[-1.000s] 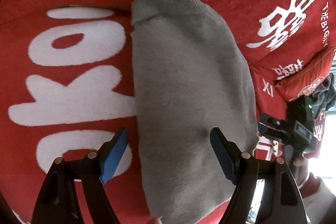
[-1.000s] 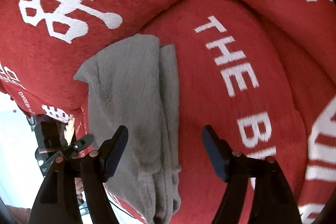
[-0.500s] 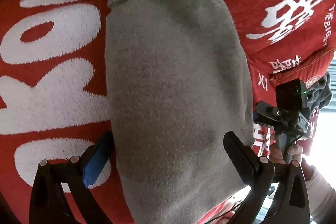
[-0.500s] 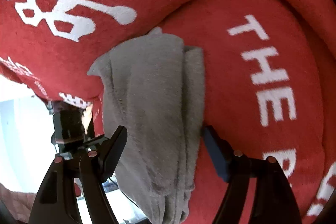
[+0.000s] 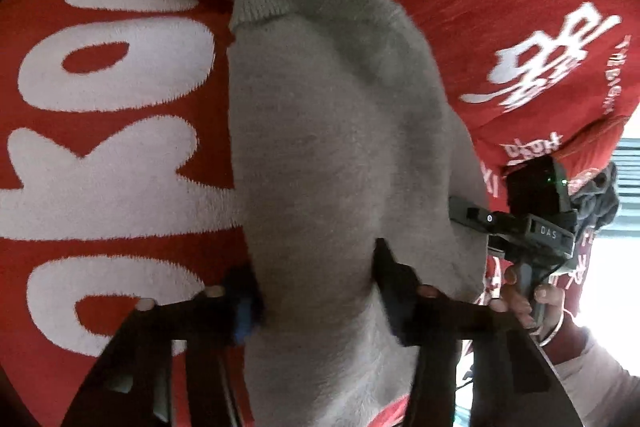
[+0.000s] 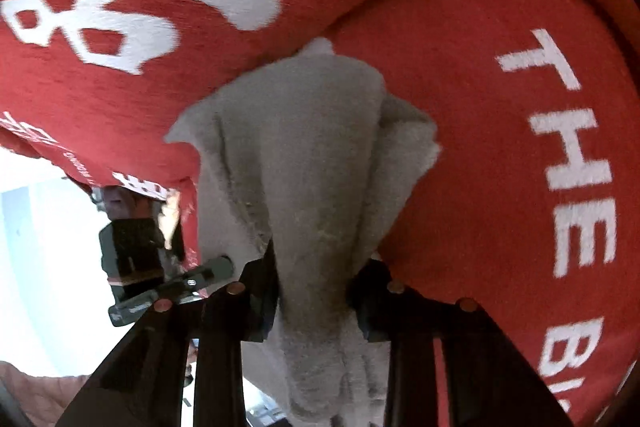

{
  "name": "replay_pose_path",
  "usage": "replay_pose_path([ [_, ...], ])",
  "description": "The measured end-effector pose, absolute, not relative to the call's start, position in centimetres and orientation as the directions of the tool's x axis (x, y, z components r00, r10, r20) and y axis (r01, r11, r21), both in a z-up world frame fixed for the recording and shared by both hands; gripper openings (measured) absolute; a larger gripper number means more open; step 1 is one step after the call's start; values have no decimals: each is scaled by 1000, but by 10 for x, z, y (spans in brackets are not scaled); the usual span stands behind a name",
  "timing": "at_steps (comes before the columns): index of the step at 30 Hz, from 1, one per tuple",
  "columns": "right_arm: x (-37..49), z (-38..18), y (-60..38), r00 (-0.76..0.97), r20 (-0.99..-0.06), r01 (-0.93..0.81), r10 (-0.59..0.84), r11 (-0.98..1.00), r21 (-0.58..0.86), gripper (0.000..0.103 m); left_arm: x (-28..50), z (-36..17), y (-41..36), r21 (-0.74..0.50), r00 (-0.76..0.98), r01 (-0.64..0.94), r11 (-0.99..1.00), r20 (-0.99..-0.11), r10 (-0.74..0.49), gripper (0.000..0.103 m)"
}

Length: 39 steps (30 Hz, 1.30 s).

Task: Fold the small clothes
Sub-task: 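Grasp the folded sweater edge with the right gripper and lift it, then lay the folded sweater flat on the cushion and open the right gripper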

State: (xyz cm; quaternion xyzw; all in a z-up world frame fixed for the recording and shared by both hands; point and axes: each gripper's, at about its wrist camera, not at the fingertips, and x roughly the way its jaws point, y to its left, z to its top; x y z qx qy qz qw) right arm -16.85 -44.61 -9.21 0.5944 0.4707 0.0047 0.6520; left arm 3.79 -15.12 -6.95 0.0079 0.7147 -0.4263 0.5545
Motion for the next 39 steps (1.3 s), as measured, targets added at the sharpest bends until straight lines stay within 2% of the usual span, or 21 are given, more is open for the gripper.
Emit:
replay_pose_path([
  [5, -174, -69, -439, 629, -539, 514, 560, 221, 829, 32, 43, -46, -137, -660, -401, 470, 586, -751, -525, 45],
  [14, -171, -22, -394, 637, -496, 483, 590, 196, 853, 32, 38, 8, -94, -679, -364, 483, 553, -730, -578, 45],
  [21, -157, -8, -323, 625, -438, 464, 646, 144, 874, 33, 37, 33, -25, -602, -314, 536, 592, -793, -522, 45],
  [26, -150, -29, -274, 584, -427, 489, 691, 120, 864, 32, 36, 9, 24, -539, -276, 517, 665, -840, -467, 45],
  [30, -133, -54, -251, 521, -487, 551, 701, 160, 819, 32, 41, -21, 45, -405, -197, 554, 727, -913, -358, 45],
  [33, -137, -62, -263, 513, -550, 590, 659, 195, 784, 32, 50, -30, 64, -438, -204, 501, 747, -898, -389, 45],
  [37, -143, -60, -273, 359, -738, 665, 572, 398, 632, 33, 51, -26, 70, -432, -190, 502, 749, -900, -392, 46],
  [39, -144, -53, -275, 325, -785, 670, 528, 457, 585, 37, 49, -22, 70, -391, -163, 529, 753, -918, -363, 47],
])
